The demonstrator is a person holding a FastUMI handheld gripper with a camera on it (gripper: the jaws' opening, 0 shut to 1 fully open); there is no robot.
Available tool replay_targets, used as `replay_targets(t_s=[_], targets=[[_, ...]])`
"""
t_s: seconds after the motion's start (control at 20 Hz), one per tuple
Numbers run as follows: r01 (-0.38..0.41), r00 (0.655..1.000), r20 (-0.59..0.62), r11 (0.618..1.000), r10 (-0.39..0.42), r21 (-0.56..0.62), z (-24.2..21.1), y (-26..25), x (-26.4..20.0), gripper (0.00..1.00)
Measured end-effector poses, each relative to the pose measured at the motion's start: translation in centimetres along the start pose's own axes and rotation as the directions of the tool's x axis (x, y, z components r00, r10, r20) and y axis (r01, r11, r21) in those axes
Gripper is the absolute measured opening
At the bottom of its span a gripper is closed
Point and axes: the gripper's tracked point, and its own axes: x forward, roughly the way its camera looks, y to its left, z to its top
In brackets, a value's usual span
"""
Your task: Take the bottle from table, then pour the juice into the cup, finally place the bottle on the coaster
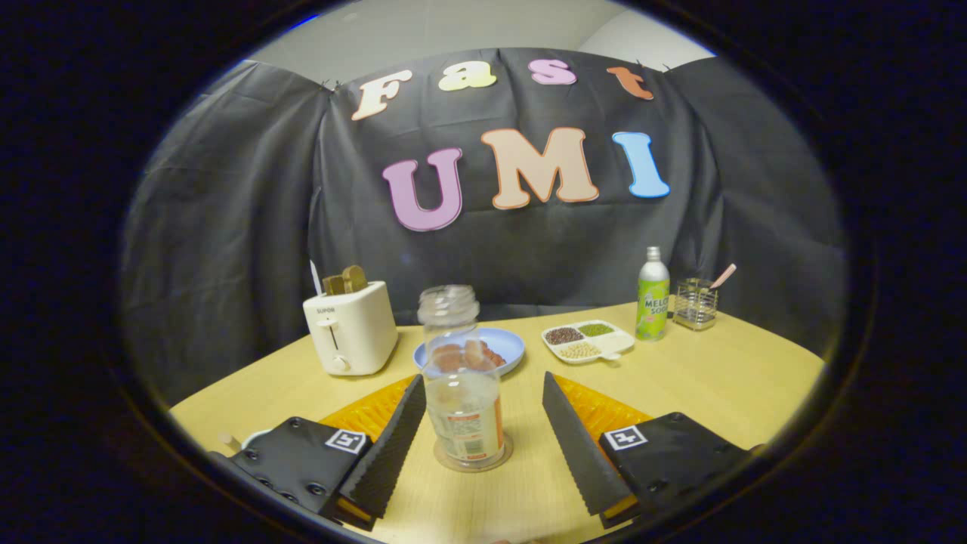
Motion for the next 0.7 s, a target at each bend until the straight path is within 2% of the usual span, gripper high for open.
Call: replay_targets(t_s=[0.15, 0.35, 0.5, 0.7], targets=[[-0.020, 0.999, 0.039, 1.000, 0.020, -0.004, 3.0, -0.5, -2.9, 0.98], [-0.008, 0.997, 0.083, 0.999, 0.012, -0.044, 6.6, -2.2, -5.7, 0.98], [0.000, 0.996, 0.084, 0.997, 0.007, -0.080, 7.8, -3.4, -7.2, 0.98], [-0.028, 0.998, 0.061, 0.998, 0.031, -0.056, 8.6, -4.6, -9.5, 0.98]])
